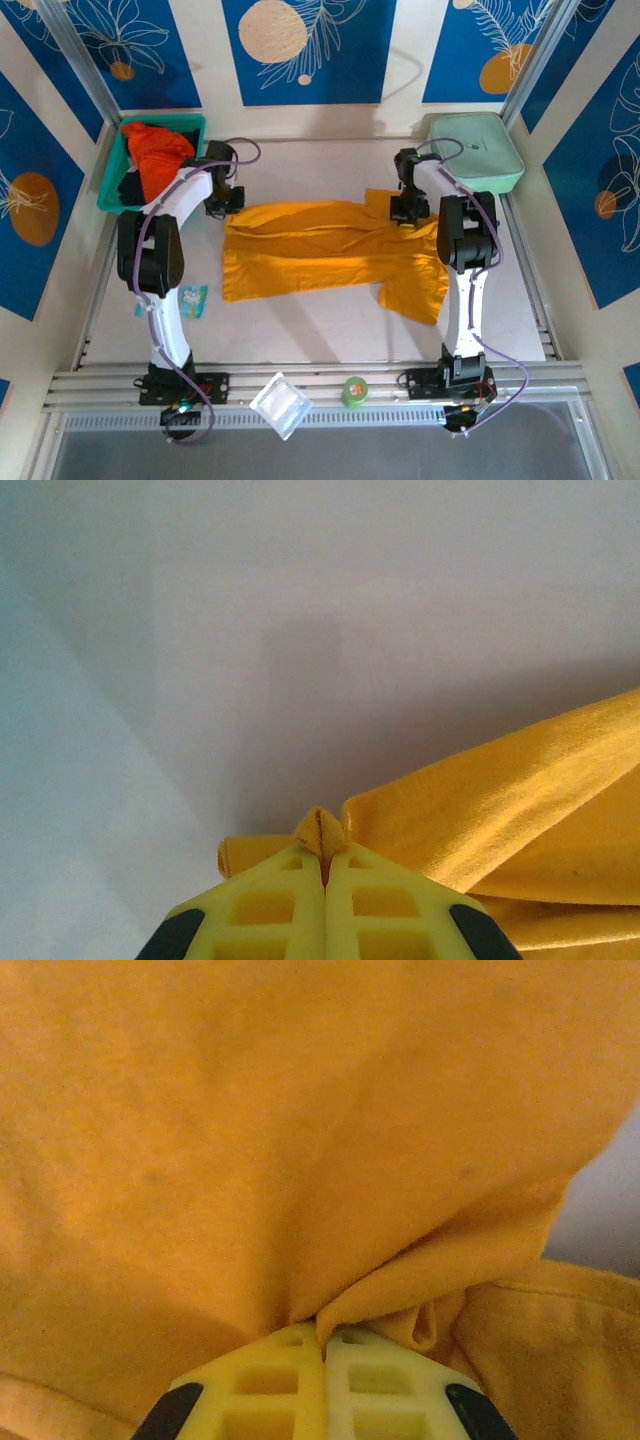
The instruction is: Fold and stack the t-shirts
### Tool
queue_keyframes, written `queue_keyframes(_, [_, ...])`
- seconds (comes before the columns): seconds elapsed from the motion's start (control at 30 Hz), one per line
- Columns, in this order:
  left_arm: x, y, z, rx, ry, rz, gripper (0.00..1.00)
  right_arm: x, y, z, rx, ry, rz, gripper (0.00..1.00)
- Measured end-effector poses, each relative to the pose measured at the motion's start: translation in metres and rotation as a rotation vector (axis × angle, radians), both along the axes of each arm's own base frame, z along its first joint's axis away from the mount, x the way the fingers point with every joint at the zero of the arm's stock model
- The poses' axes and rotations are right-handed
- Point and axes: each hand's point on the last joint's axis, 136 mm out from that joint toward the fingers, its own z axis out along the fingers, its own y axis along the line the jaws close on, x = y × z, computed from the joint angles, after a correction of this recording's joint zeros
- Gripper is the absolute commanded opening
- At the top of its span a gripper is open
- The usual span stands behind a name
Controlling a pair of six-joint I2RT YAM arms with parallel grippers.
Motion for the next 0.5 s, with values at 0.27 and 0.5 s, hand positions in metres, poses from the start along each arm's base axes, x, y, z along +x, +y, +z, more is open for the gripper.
queue_keyframes(0.27, [-0.004,0.002,-0.002,0.007,0.004,0.002,0.00,-0.011,0.014,0.017,-0.012,-0.019,-0.009,0.37])
queue_keyframes(0.5, [-0.004,0.002,-0.002,0.006,0.000,0.002,0.00,0.033,-0.023,0.068,-0.028,-0.164,-0.085,0.41])
